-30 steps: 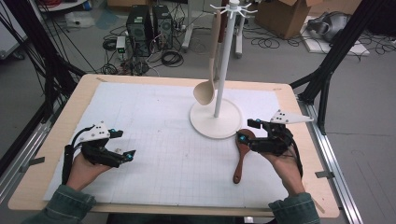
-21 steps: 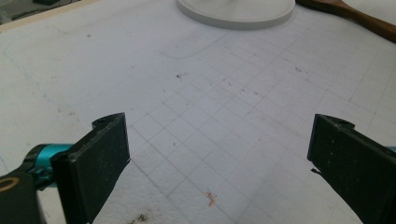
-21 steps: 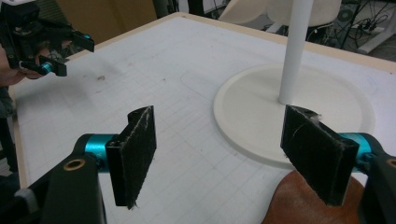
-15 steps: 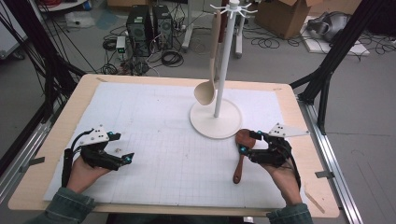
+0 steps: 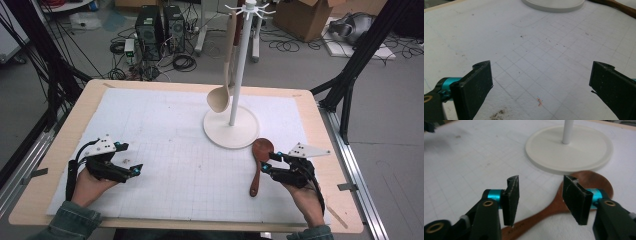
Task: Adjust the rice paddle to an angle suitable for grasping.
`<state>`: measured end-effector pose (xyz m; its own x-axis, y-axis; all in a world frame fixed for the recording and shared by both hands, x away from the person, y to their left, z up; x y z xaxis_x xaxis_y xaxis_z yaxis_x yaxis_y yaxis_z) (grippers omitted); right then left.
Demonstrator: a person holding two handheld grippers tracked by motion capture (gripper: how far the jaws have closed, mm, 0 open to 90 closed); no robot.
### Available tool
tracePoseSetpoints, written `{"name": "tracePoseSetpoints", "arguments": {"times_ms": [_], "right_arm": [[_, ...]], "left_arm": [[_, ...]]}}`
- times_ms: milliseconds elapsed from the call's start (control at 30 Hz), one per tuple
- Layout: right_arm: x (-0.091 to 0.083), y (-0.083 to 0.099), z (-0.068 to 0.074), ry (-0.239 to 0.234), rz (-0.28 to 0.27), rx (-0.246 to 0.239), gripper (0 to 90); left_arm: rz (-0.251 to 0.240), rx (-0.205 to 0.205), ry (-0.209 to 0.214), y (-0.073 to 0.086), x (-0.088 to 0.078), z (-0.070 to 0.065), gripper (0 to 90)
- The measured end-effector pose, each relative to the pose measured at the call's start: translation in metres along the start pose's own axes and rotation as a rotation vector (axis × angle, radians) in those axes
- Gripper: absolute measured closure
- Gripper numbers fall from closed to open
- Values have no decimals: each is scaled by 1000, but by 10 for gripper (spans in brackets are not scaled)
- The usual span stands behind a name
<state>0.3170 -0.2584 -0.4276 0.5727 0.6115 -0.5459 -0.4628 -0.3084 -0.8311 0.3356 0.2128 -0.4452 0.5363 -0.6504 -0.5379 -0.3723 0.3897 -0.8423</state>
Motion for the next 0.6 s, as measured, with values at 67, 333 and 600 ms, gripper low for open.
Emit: {"name": "tracePoseSetpoints", "arguments": {"times_ms": [67,333,600], "right_arm": [[0,6,-1,7,23,7,557],[1,26,-3,7,83,18,790],[4,42,-1,-16,150,20,895]], "left_arm": [[-1,-1,-1,0,0,0,53],[-3,-6,2,1,1,1,53],[-5,-10,5,1,1,2,53]]}}
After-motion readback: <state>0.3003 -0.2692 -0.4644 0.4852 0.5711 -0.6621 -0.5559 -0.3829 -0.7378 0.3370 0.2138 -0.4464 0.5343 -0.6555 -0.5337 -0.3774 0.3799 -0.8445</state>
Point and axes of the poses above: each handheld gripper's, and its own axes: x roughly forward along the jaws, y roughly out of its underside, z roughly to its left, the point moved 6 cm from there along x, roughly forward along the jaws, and after that the axes turned 3 degrees about z, right-handed, at the moved point
